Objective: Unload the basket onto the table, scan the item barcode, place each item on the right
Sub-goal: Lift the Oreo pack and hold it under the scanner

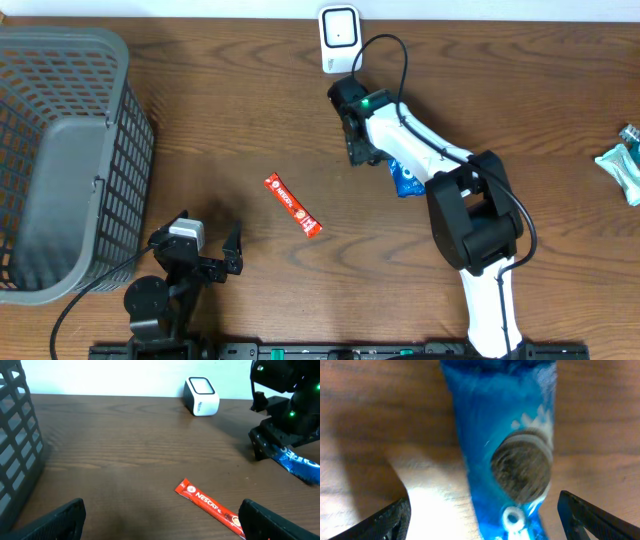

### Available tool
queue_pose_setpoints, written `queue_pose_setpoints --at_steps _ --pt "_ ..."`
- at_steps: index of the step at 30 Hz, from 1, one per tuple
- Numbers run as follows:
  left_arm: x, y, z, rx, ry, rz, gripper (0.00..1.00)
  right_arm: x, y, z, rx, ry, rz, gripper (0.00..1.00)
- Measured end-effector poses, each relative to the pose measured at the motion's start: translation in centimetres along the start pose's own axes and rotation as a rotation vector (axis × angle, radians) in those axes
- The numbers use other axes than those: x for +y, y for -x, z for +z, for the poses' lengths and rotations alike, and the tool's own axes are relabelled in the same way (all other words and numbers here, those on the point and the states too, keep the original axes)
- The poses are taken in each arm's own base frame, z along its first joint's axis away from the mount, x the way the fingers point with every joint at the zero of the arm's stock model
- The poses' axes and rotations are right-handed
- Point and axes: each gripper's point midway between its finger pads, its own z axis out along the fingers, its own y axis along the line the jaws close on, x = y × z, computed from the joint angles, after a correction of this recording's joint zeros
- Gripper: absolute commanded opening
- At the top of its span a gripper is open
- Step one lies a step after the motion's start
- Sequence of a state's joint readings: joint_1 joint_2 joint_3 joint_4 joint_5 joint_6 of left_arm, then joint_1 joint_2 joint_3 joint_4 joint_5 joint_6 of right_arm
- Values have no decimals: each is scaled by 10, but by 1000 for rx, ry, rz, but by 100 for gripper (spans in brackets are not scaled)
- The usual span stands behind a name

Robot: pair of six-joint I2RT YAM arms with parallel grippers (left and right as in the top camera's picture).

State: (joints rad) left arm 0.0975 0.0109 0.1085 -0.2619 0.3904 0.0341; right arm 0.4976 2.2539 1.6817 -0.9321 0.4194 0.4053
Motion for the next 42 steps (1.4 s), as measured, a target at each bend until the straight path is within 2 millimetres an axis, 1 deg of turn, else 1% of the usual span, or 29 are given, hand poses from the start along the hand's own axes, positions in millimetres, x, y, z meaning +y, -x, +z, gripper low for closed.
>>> queue_pose_setpoints --at_steps 2,4,5,7,9,10,11,12,13,14,18,21,23,25,27,29,31,34,36,39,42 --pt "0 0 0 0 0 0 98 -6 5 3 -16 -10 5 91" --pt "0 0 0 0 0 0 98 -18 8 8 -29 -42 16 84" --pt "0 0 0 0 0 0 98 -25 10 11 -35 -58 24 76" --pt "0 0 0 0 0 0 98 -35 9 17 -28 -75 35 64" --pt "0 0 0 0 0 0 98 -42 7 21 -22 -88 41 48" --pt "0 0 0 0 0 1 98 -45 4 24 -17 -97 38 38" --pt "0 0 0 0 0 0 98 -48 2 26 -9 -102 27 24" --pt "0 0 0 0 0 0 98 -50 -1 28 -3 -112 21 15" --pt "0 0 0 0 0 0 98 -50 -4 30 7 -113 16 6" --pt "0 0 0 0 0 0 98 -52 -7 31 13 -125 4 1" --pt "0 0 0 0 0 0 98 -55 -13 31 36 -137 -15 1" --pt "0 0 0 0 0 0 98 -56 -24 28 91 -134 -39 1" --pt "0 0 0 0 0 0 98 -55 -30 23 139 -106 -55 1" --pt "0 0 0 0 0 0 98 -48 -35 16 192 -27 -71 1" --pt "0 0 0 0 0 0 98 -34 -40 8 245 101 -86 1" --pt "0 0 0 0 0 0 98 -11 -43 -6 276 268 -104 1" --pt "0 0 0 0 0 0 98 17 -47 -24 295 459 -135 1" --pt "0 0 0 0 0 0 98 46 -52 -46 305 654 -186 1" --pt "0 0 0 0 0 0 98 59 -53 -55 299 729 -215 1" --pt "0 0 0 0 0 0 98 70 -51 -63 271 811 -255 1" --pt "0 0 0 0 0 0 98 89 -47 -86 209 1015 -338 1"
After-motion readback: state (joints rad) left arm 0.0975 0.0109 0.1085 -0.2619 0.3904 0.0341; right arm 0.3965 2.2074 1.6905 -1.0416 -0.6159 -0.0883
